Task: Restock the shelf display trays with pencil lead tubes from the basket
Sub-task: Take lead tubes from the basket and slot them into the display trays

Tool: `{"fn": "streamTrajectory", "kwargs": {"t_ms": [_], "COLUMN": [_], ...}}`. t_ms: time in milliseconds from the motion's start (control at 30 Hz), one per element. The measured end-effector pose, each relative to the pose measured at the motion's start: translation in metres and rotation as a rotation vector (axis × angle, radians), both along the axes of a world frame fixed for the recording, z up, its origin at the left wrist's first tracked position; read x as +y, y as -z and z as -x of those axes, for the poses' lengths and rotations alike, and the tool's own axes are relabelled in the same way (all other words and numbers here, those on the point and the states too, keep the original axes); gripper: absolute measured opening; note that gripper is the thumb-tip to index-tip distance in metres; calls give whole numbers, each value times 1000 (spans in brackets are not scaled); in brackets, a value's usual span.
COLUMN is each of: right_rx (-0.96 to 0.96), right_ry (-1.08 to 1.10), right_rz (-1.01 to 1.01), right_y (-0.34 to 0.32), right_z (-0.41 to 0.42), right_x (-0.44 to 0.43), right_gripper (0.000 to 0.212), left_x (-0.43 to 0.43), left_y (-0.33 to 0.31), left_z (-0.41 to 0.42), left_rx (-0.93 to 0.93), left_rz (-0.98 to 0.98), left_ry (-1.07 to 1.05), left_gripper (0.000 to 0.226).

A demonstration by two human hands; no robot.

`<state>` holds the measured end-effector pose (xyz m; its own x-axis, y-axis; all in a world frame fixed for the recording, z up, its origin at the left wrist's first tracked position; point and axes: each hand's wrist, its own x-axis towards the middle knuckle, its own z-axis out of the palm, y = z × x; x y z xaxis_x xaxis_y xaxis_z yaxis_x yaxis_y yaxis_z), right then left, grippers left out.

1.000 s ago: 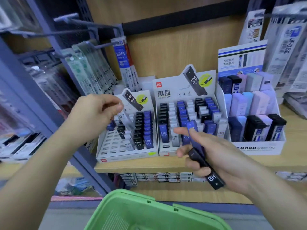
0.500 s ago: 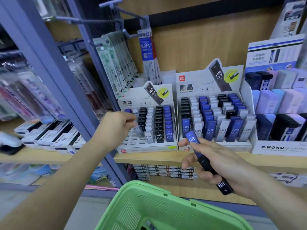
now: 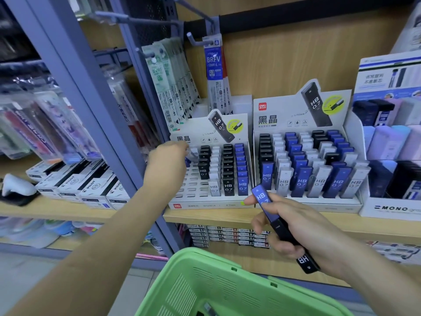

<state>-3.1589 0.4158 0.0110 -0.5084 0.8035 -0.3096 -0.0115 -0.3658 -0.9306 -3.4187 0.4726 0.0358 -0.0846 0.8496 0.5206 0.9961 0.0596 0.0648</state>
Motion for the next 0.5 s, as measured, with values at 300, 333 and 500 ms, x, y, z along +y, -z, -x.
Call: {"fn": "streamTrajectory", "kwargs": {"t_ms": [300, 333, 500], "right_rx": [51, 54, 95], "right_ry": [-49, -52, -61], "right_rz": [55, 58, 67], "right_y": [-1, -1, -3], "right_z": [-2, -2, -1], "right_x": [2, 2, 2], "right_gripper": [30, 30, 30], "left_x": [14, 15, 24], "left_y": [2, 2, 6], "left_z": [1, 1, 3], "left_rx": [42, 42, -21], "left_rz": [158, 165, 76], "left_ry": [-3, 4, 31], "left_gripper": [28, 30, 42]}}
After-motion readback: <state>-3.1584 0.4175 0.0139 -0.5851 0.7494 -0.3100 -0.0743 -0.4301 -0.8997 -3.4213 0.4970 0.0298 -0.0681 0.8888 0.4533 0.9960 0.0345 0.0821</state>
